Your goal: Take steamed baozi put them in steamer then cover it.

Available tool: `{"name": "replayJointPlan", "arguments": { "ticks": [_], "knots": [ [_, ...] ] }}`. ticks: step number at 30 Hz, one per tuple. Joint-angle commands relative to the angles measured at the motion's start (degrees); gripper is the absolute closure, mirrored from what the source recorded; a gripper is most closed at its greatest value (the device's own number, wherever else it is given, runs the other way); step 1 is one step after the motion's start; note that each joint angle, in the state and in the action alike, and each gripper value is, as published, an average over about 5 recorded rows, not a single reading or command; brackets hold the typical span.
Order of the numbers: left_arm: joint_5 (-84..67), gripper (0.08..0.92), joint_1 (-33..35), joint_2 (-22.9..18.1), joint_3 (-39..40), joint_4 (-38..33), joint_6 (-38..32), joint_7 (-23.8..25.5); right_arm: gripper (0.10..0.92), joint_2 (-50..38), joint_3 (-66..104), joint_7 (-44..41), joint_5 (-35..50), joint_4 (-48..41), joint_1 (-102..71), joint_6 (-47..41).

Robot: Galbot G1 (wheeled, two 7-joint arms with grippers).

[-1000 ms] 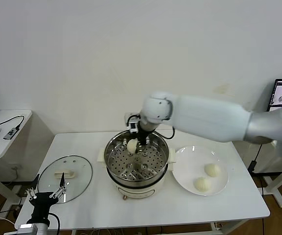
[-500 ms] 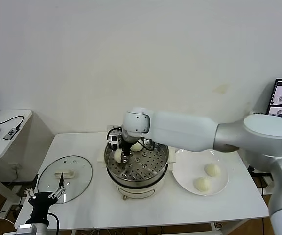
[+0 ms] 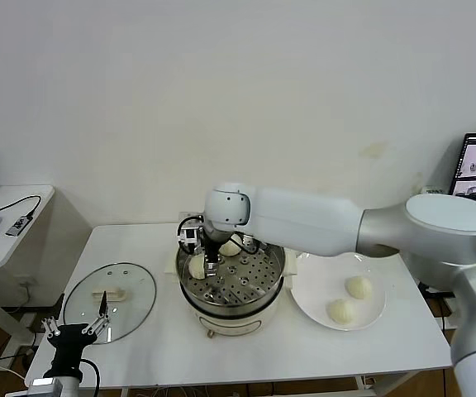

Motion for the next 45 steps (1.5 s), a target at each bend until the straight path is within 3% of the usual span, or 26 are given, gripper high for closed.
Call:
{"name": "replayJointPlan", "arguments": {
  "ticks": [1,11,20,31,45],
  "knots": [
    [0.1,0.177,-0.2,0.1,0.2,-0.3,0.0,0.1,0.203,-14.6,1.7,-13.9,-5.9,8.9,8.8,7.0],
    [0.7,0.177,-0.5,0.3,1.1,-0.6,0.3,0.2,0.203,-38.3,2.9,-21.9,-16.3,21.7,8.3,15.9],
    [1.3,0.177,-0.4,0.6,1.2,-0.8,0.4,0.4,0.203,-51.9,16.6,-22.7,-28.2,24.5,-11.9,21.0],
    [2.0,0.177,0.0,0.3,1.0,-1.0,0.5,0.5,0.203,-53.3,25.8,-19.2,-34.5,23.1,-31.0,21.8],
    [2.4,0.177,0.3,0.0,0.6,-0.7,0.3,0.4,0.203,-47.0,27.5,-15.7,-36.2,17.4,-36.4,20.1]
  ]
}}
